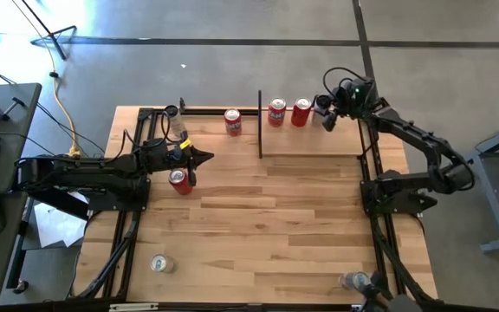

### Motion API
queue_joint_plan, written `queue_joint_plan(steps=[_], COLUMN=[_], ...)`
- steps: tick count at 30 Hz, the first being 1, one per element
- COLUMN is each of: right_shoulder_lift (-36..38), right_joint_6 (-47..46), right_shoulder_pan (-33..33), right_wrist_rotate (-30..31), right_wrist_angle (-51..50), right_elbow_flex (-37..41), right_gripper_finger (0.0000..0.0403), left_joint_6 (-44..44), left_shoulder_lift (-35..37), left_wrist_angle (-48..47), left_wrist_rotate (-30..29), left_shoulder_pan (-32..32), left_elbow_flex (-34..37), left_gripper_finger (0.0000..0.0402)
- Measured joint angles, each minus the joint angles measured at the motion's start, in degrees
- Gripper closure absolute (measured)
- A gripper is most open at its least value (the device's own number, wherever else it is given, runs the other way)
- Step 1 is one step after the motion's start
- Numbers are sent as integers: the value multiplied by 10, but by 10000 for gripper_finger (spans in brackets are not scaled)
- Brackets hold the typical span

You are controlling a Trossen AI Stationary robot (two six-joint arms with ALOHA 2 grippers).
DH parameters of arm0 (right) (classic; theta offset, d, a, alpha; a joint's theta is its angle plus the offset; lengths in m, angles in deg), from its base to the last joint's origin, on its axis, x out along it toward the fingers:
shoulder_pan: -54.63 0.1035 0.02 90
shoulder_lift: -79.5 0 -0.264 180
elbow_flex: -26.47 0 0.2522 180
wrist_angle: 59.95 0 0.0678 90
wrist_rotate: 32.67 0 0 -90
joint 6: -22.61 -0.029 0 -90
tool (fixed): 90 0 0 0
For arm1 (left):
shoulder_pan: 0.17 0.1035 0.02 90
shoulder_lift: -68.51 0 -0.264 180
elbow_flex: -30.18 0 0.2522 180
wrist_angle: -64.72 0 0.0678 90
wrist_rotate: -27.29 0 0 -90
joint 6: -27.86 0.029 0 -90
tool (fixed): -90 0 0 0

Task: Place canned beverage on shelf
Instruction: Put the right white yellow soda can on the shelf

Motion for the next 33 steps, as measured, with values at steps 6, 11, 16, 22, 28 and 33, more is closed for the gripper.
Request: queue_joint_plan(steps=[6,11,16,22,28,33], right_shoulder_lift=[0,0,0,0,6,28], right_joint_6=[-14,-29,-45,-51,-59,-61], right_shoulder_pan=[-16,-22,-22,-20,-20,-20], right_wrist_rotate=[1,0,9,43,57,57], right_wrist_angle=[-11,-14,-17,-17,-7,-14], right_elbow_flex=[0,0,0,0,0,0], right_gripper_finger=[166,166,120,68,63,63], left_joint_6=[0,0,-2,-2,-2,-5], left_shoulder_lift=[0,0,0,0,0,0], left_wrist_angle=[0,4,4,12,11,11], left_wrist_rotate=[0,0,0,0,0,0], left_shoulder_pan=[0,0,0,0,0,0], left_elbow_flex=[0,0,0,0,0,0], left_gripper_finger=[401,401,401,401,401,401])
